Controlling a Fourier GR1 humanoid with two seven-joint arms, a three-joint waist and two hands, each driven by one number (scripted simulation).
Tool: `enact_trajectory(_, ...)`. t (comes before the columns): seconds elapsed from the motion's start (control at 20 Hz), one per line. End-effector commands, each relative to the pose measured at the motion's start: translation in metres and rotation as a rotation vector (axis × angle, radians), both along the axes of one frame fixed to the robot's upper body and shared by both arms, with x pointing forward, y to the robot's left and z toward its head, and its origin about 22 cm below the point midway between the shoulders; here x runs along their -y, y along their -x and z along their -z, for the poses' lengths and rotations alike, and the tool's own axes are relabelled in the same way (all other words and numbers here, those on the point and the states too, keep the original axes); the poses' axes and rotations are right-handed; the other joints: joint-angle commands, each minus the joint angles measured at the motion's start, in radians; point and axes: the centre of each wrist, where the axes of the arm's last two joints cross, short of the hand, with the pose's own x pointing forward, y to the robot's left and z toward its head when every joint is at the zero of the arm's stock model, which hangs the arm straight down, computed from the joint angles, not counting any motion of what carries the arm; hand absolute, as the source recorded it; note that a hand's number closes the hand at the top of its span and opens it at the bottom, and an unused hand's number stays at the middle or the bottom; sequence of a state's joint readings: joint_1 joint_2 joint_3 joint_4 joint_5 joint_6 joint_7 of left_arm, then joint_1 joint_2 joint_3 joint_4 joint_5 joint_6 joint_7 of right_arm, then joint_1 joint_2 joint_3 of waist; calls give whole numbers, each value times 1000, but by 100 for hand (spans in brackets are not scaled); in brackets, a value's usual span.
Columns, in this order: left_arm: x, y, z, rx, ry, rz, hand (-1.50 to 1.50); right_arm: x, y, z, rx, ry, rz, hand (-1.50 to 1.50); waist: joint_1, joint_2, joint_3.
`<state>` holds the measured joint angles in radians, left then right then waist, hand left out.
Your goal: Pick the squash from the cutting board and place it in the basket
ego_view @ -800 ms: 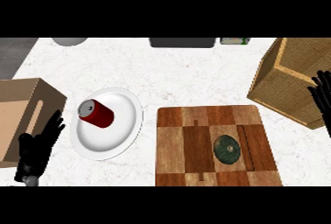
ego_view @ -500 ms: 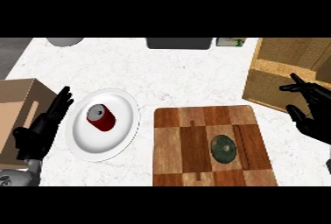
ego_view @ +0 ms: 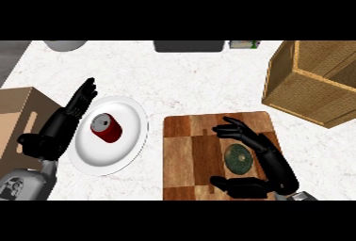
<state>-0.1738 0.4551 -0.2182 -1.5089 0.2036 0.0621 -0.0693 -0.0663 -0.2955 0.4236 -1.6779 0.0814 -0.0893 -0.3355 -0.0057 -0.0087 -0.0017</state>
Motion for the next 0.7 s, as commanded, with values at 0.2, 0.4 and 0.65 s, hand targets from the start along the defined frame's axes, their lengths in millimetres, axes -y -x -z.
enact_trajectory(0.2, -6, 3, -5, -6, -8, -17, 0, 4, 17, -40, 165, 333, 397, -150, -27, -10, -4)
enact_trajectory(0.4, -7, 5, -6, 10, -13, -7, 0, 27, 21, -73, 149, 632, 486, -150, -30, -10, -6)
enact_trajectory(0.65, -3, -4, -16, 8, -5, -3, 0, 30, 37, -111, -35, 958, 365, -150, -32, -5, -6)
